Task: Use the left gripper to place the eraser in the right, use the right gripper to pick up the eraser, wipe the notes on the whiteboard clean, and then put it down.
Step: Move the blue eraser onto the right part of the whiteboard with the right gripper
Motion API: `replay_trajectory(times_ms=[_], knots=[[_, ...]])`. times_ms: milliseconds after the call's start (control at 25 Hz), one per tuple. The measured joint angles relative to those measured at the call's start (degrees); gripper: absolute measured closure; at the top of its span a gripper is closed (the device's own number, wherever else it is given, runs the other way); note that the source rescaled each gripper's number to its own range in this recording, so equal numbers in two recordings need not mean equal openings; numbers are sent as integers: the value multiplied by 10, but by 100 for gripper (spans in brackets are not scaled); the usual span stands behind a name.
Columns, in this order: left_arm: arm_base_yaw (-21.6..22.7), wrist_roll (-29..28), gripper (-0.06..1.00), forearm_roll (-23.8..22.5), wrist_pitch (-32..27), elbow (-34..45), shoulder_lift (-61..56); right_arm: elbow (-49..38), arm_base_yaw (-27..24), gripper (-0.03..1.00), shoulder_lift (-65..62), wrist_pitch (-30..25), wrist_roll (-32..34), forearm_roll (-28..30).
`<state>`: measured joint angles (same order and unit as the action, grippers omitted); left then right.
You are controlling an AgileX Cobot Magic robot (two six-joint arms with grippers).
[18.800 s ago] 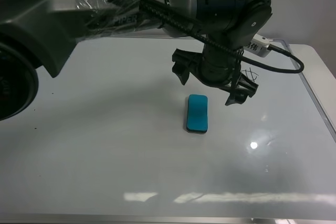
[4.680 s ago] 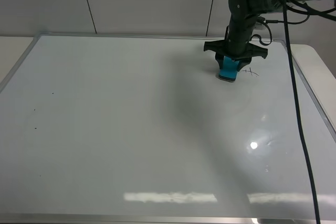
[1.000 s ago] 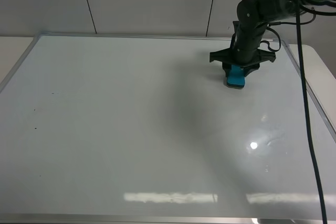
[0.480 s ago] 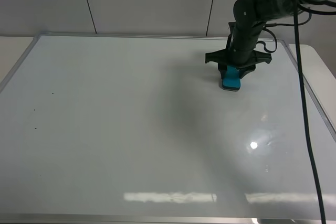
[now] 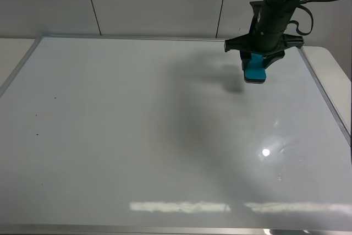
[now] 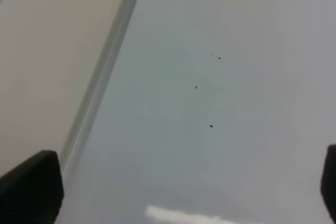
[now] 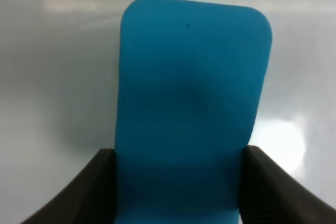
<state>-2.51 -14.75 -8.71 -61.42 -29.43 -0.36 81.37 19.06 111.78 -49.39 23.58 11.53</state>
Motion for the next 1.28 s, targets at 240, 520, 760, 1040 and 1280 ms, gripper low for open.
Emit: replay_trajectory(times_ms=[240, 520, 760, 1040, 1280], knots=[[0, 0, -6, 0, 0, 0, 0, -163, 0, 97, -82, 78, 1, -2], [0, 0, -6, 0, 0, 0, 0, -306, 0, 97, -146, 135, 12, -11], [0, 0, -6, 0, 0, 0, 0, -398, 0, 97, -178, 185, 12, -22], [0, 0, -6, 0, 0, 0, 0, -417, 0, 97, -190, 209, 12, -26], [0, 0, -6, 0, 0, 0, 0, -417, 0, 85, -191, 208, 12, -26]])
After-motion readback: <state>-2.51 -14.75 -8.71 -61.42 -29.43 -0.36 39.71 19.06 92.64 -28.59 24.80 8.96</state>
